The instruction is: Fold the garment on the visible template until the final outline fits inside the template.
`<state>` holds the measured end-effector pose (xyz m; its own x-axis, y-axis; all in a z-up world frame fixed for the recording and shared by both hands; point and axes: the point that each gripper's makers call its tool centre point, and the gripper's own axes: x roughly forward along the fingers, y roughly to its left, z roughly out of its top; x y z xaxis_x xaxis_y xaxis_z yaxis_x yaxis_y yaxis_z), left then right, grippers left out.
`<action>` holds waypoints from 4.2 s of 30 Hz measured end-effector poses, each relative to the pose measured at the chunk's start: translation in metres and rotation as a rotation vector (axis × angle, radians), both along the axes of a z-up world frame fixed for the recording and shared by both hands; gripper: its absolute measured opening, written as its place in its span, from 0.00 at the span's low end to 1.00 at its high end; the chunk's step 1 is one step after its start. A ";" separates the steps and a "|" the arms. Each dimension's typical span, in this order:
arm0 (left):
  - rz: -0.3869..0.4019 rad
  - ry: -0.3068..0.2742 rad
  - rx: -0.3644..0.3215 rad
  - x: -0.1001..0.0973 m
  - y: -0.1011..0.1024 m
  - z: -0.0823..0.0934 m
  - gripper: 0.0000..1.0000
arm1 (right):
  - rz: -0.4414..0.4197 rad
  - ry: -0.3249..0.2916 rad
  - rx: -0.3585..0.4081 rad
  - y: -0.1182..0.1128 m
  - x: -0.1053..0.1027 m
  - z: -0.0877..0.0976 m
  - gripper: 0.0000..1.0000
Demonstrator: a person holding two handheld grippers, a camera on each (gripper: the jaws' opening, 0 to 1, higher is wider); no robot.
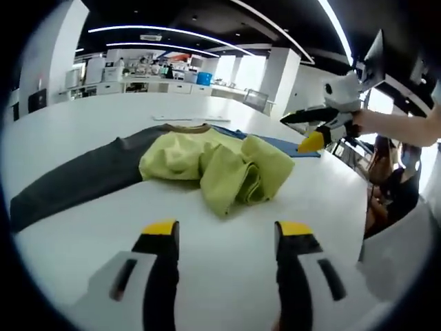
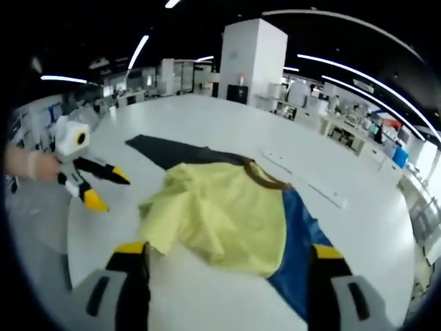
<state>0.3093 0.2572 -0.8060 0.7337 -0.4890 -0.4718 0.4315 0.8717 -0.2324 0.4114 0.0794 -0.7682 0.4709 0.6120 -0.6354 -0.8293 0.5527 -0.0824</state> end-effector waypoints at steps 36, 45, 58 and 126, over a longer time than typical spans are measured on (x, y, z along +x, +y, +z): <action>0.084 0.044 0.017 0.038 -0.018 -0.030 0.19 | 0.003 0.101 0.042 -0.012 -0.087 -0.035 1.00; 0.093 0.054 -0.004 0.035 -0.019 -0.027 0.02 | 0.026 0.104 0.051 -0.002 -0.094 -0.038 0.98; 0.121 0.035 -0.066 0.033 -0.008 -0.009 0.00 | -0.031 0.092 0.110 0.017 -0.092 -0.047 0.63; 0.178 0.061 -0.084 0.001 0.031 -0.009 0.00 | -0.110 -0.142 -0.071 0.004 -0.083 -0.065 0.00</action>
